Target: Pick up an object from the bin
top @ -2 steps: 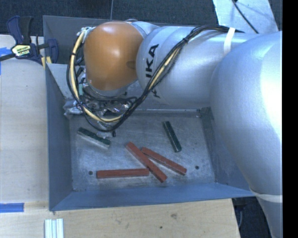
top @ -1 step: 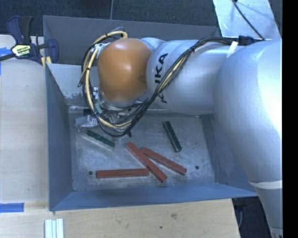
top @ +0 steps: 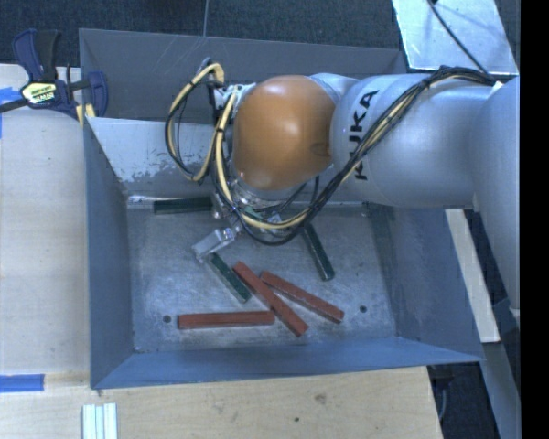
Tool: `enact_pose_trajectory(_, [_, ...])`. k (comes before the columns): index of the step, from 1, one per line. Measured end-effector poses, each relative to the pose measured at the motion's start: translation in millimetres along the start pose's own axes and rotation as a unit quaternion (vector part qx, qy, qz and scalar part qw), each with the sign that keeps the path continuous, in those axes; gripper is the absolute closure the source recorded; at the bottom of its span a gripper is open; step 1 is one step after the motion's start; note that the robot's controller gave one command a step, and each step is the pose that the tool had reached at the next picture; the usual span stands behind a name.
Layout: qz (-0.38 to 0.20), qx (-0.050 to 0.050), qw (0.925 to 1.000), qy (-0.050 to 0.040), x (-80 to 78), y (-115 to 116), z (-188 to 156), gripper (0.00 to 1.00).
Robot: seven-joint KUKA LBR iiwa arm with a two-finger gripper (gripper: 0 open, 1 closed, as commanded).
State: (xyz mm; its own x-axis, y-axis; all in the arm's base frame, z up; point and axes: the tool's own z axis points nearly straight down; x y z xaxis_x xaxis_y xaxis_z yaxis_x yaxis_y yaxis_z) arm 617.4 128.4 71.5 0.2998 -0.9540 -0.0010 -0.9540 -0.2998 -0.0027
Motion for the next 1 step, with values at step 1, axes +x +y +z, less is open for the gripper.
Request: enact_pose_trajectory(1, [-0.062, -0.002, 0.9981, 0.0012, 75.6, 43.7, -6.8, 0.00])
